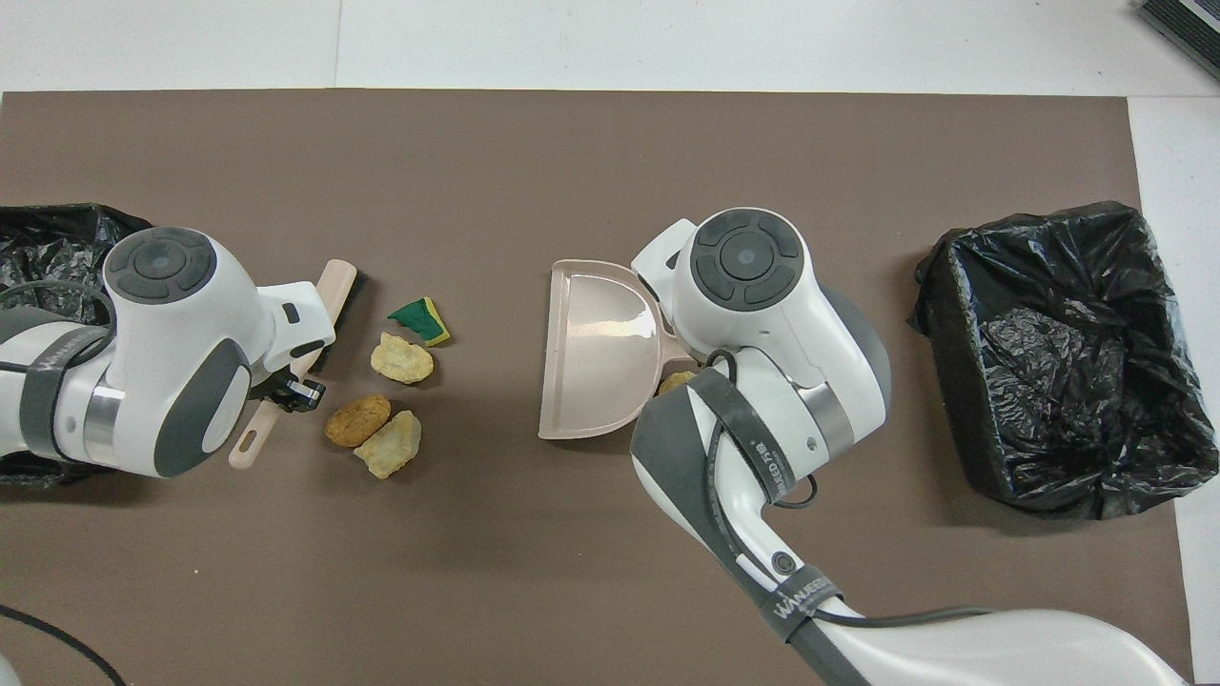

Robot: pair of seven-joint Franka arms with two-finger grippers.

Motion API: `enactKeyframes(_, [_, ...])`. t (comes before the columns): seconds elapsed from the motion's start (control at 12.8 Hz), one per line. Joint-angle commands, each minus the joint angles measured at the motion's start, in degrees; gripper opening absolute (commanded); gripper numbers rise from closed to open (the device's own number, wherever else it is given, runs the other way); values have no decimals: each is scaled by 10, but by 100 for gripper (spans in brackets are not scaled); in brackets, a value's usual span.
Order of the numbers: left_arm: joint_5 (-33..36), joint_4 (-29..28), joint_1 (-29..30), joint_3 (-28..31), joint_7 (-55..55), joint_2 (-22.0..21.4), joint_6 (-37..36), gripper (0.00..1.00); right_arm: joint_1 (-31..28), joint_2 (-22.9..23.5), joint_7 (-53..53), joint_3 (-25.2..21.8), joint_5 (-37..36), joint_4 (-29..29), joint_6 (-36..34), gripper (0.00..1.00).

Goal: Sweep and dump trash in bin
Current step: 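Sweep the bread and sponge pieces into the dustpan with the left gripper's brush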

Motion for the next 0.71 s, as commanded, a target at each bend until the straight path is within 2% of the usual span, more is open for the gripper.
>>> enactKeyframes(0.0, [-7,-5,-5,-3,-25,-1,30,0,4,3,-53,2,-20,-15,26,0])
enactKeyframes(0.08, [-8,-28,-7,-4,-25,-10,40,0,7,5,-53,2,-21,-15,33,0])
enactKeyframes(0.31, [-83,-48,-15,-6,-67,-22,39,0,25,18,-52,2,-42,-16,57,0])
enactKeyframes(0.63, [-159,-64,-91,-6,-135,-36,39,0,26,29,-48,2,-42,-16,85,0])
